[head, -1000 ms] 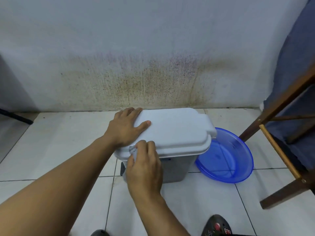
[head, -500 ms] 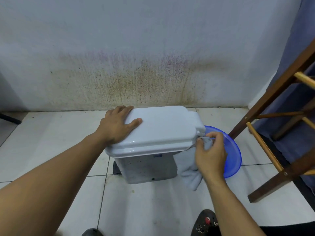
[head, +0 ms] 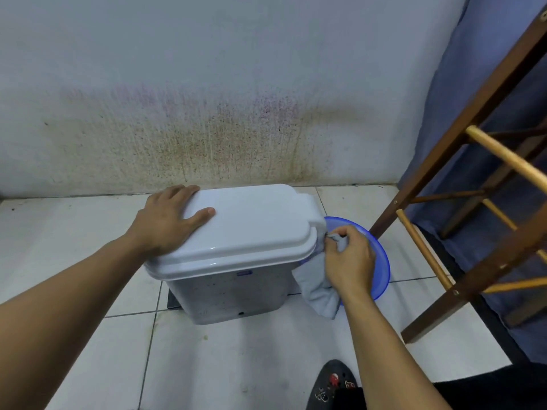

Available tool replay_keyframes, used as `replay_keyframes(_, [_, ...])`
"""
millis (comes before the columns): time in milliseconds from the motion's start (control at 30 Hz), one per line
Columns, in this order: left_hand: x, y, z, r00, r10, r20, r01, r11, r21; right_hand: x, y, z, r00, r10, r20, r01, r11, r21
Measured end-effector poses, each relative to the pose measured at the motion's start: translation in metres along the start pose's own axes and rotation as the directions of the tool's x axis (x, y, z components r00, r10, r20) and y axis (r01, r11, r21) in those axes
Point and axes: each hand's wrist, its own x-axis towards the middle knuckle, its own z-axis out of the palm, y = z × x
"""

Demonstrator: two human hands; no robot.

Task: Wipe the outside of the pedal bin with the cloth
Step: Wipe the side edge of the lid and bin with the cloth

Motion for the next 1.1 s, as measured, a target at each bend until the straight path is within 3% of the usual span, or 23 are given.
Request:
replay_keyframes(133, [0.001,0.001,-0.001,1.000,0.005,0.010,-0.005,1.000,-0.004,0.009,-0.002,-0.007,0.999,-0.017,0.039,0.013,0.996,0.093])
replay_keyframes(300, [0.002,0.001,-0.002,1.000,0.014,0.015,-0.014,1.000,0.008,0.012,-0.004,-0.002,0.987,-0.138,0.089,0.144,0.987,-0.068])
replay_keyframes(467, [0.000,0.002,-0.002,1.000,0.006,0.016,-0.007,1.000,0.013,0.015,-0.014,-0.009,0.987,-0.122,0.108,0.143,0.966,-0.217])
replay_keyframes(667, [0.000,0.004,-0.002,1.000,0.004,0.020,-0.005,1.000,0.007,0.005,-0.022,-0.008,0.976,-0.189,0.112,0.202,0.973,-0.115])
replay_keyframes(833, [0.001,0.003,-0.002,1.000,-0.008,0.015,0.008,1.000,-0.011,0.019,-0.027,-0.025,0.949,-0.175,0.263,0.201,0.977,-0.076])
replay_keyframes(900, [0.001,0.003,-0.002,1.000,-0.007,0.017,0.008,1.000,-0.008,0.026,-0.030,-0.033,0.960,-0.169,0.224,0.181,0.983,-0.032])
replay_keyframes(1100, [-0.001,0.004,-0.003,1.000,0.000,0.010,0.001,1.000,-0.020,0.014,-0.027,-0.016,0.956,-0.116,0.271,0.145,0.985,-0.090])
